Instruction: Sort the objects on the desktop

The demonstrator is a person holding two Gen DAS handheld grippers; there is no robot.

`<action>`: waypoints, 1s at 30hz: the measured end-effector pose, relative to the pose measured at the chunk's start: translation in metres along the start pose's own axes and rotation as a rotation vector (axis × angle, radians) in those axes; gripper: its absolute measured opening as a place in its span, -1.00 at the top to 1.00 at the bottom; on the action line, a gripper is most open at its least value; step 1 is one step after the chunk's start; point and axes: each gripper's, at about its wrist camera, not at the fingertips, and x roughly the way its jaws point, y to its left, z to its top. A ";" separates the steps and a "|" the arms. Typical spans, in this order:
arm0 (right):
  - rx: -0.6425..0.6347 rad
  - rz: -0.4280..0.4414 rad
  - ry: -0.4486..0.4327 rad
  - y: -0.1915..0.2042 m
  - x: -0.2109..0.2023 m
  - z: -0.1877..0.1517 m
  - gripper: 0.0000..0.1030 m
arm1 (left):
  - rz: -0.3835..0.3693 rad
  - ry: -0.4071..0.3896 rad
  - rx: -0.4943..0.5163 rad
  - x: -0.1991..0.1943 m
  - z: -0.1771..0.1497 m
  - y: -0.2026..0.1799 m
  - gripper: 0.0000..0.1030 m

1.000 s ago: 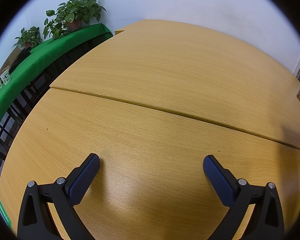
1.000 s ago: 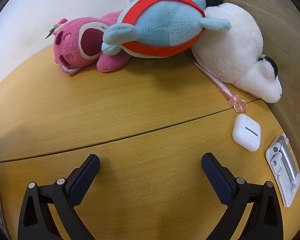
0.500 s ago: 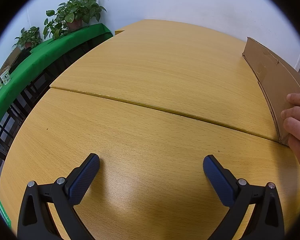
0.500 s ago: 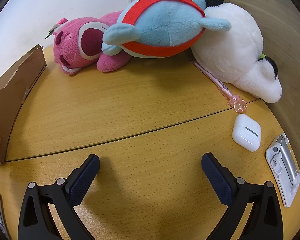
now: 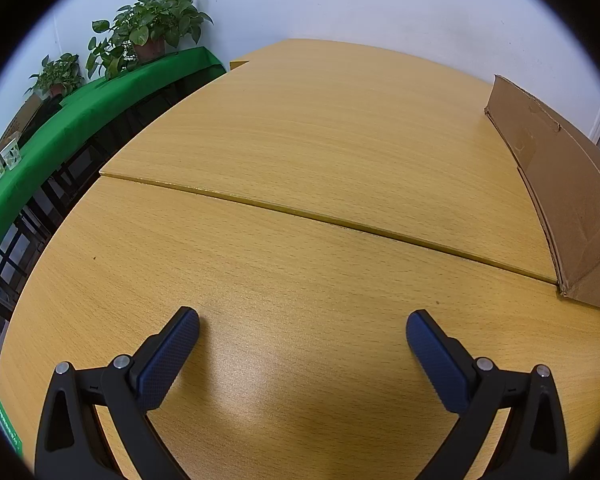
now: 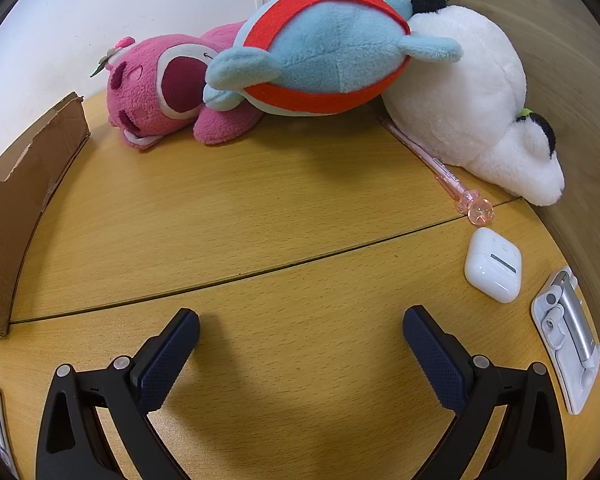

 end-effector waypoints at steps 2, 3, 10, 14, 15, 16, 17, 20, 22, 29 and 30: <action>0.002 -0.001 0.000 0.000 0.000 0.000 -1.00 | 0.000 0.000 0.000 0.000 0.000 0.001 -1.00; 0.006 -0.005 0.000 -0.001 0.002 0.005 -1.00 | 0.000 0.000 0.000 0.000 0.000 0.000 -1.00; 0.016 -0.010 0.001 -0.007 0.010 0.033 -1.00 | 0.009 0.000 -0.013 0.001 0.001 -0.001 -1.00; 0.039 -0.026 0.049 -0.003 0.006 0.026 -1.00 | 0.017 0.013 -0.025 0.001 0.002 -0.003 -1.00; 0.043 -0.028 0.075 0.000 0.002 0.023 -1.00 | 0.021 0.040 -0.032 0.000 0.002 -0.004 -1.00; 0.033 -0.019 0.082 0.007 -0.005 0.020 -0.93 | 0.025 0.082 -0.045 -0.004 0.000 -0.006 -0.96; -0.010 0.010 0.060 0.019 -0.024 0.014 -0.82 | 0.029 0.094 -0.064 -0.012 -0.003 -0.008 -0.90; -0.145 0.074 -0.070 0.057 -0.094 -0.003 -0.77 | -0.079 -0.049 -0.111 -0.096 -0.009 -0.024 -0.43; -0.199 0.170 -0.181 0.085 -0.158 -0.006 -0.87 | -0.117 -0.196 -0.070 -0.163 -0.014 -0.045 -0.54; -0.264 0.426 -0.362 0.196 -0.293 -0.042 -1.00 | -0.217 -0.415 0.131 -0.319 -0.079 -0.159 -0.99; -0.281 0.461 -0.341 0.208 -0.293 -0.050 -1.00 | -0.234 -0.389 0.131 -0.318 -0.087 -0.169 -0.99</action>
